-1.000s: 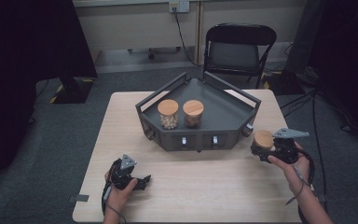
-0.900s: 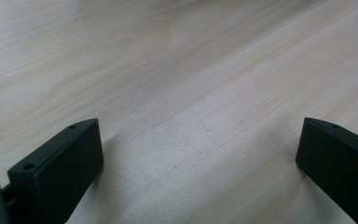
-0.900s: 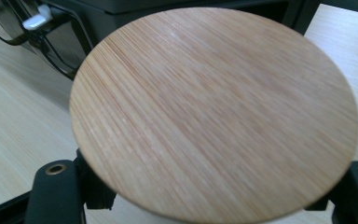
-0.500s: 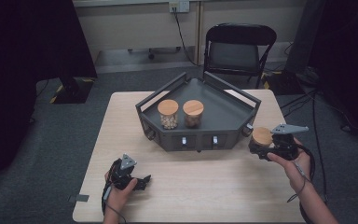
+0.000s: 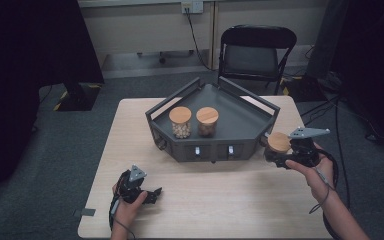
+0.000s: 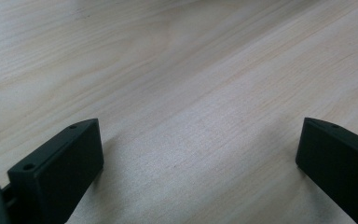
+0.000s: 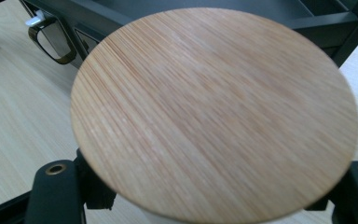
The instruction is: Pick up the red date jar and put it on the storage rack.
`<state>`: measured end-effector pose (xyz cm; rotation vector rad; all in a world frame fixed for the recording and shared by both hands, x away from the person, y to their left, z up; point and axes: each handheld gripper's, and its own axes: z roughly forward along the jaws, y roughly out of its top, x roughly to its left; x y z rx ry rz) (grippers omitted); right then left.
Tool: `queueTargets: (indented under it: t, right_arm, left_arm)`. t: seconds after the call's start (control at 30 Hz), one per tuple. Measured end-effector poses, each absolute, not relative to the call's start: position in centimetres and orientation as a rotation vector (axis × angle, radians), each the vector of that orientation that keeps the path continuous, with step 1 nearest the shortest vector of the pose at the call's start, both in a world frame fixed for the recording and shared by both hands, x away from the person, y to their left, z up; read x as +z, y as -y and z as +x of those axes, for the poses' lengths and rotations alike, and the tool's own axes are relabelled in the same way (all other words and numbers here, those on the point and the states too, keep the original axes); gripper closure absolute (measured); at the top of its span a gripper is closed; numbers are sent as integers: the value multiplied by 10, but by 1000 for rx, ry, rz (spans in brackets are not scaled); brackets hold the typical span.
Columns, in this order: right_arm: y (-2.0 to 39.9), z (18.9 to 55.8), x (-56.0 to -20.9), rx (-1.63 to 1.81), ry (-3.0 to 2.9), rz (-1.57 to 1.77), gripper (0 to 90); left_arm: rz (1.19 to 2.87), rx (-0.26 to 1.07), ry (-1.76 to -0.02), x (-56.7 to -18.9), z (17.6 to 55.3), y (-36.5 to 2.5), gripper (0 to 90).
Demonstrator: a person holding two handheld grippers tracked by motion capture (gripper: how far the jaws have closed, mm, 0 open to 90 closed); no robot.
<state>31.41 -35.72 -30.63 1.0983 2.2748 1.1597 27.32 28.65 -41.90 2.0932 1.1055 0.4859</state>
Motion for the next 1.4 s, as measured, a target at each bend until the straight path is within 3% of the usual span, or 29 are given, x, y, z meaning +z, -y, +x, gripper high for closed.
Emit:
queueTargets:
  t: [1.4]
  right_arm:
    - [329,335,-258,1189,-2330,1016,258]
  left_arm:
    - [2094,487,-1105,-419,273,-286,2]
